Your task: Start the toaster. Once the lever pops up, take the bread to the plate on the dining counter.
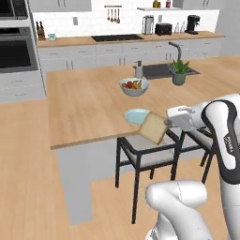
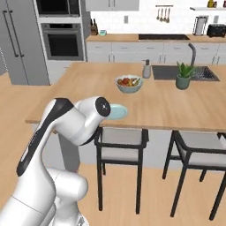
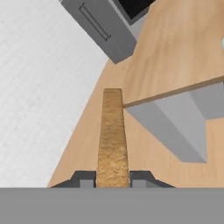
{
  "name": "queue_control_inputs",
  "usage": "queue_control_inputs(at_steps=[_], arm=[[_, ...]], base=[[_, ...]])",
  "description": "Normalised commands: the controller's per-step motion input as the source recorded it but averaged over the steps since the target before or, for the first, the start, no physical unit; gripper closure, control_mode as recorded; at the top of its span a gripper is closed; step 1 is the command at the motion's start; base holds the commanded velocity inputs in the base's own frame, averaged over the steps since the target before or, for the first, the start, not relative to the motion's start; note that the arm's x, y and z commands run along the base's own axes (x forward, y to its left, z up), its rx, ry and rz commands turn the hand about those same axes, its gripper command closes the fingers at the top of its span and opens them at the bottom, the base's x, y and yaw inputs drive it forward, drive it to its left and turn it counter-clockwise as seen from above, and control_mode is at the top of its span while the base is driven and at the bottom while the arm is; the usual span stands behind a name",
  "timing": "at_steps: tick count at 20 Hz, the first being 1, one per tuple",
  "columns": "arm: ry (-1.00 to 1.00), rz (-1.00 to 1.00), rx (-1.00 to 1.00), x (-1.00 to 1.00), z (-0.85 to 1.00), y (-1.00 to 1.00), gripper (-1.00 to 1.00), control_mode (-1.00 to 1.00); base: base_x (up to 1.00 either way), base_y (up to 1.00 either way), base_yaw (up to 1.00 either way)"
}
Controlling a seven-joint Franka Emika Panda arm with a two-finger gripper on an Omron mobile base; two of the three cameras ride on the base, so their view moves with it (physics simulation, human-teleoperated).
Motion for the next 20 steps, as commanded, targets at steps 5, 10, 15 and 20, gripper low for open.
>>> queue_control_inputs(at_steps=[5,10,15,20], arm=[[0.00,0.00,0.00,0.00,0.00,0.00,1.00,1.00],[0.00,0.00,0.00,0.00,0.00,0.00,1.00,1.00],[0.00,0.00,0.00,0.00,0.00,0.00,1.00,1.00],[0.00,0.00,0.00,0.00,0.00,0.00,1.00,1.00]], base=[[0.00,-0.98,0.39],[0.00,-0.90,0.33],[0.09,-0.42,0.12],[0.25,-0.02,0.00]])
